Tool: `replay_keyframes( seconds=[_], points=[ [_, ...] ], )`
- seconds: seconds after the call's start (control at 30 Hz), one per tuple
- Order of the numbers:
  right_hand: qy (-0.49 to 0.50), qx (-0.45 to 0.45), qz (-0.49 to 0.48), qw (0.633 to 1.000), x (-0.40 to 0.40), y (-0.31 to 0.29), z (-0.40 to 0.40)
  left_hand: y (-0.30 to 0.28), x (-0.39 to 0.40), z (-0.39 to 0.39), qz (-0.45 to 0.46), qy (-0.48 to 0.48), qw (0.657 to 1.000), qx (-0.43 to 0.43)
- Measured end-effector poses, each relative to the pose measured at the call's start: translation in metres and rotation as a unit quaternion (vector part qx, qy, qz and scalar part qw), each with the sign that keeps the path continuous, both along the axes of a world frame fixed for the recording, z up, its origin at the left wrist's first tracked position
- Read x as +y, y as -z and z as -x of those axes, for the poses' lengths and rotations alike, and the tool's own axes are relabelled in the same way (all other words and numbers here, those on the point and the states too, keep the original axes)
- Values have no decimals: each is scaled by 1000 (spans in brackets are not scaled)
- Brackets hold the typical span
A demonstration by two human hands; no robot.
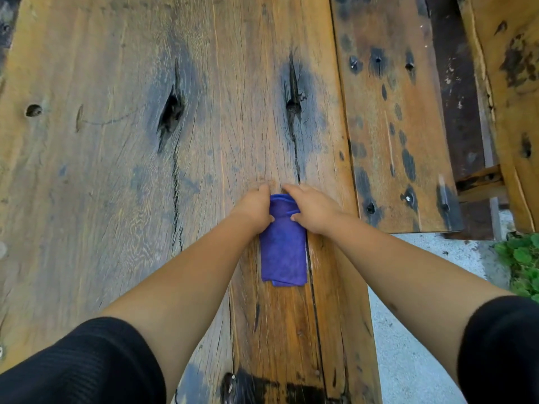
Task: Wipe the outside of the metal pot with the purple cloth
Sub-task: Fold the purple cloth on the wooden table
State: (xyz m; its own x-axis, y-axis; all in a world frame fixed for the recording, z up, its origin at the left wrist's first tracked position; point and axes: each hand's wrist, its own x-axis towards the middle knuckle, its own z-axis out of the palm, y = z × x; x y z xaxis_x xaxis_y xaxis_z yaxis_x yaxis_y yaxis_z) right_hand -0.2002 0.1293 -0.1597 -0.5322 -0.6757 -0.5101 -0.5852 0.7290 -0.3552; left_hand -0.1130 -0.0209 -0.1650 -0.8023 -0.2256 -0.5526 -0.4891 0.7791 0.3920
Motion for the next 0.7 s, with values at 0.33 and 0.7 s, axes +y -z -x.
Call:
replay_keyframes(
  seconds=[0.33,0.7],
  points=[
    [-27,-4,61,998,11,-11,-12,-8,-2,-20,-79,68,989,105],
    [-189,175,90,962,60,-45,-81,-25,13,-89,18,243,945,217]
  ],
)
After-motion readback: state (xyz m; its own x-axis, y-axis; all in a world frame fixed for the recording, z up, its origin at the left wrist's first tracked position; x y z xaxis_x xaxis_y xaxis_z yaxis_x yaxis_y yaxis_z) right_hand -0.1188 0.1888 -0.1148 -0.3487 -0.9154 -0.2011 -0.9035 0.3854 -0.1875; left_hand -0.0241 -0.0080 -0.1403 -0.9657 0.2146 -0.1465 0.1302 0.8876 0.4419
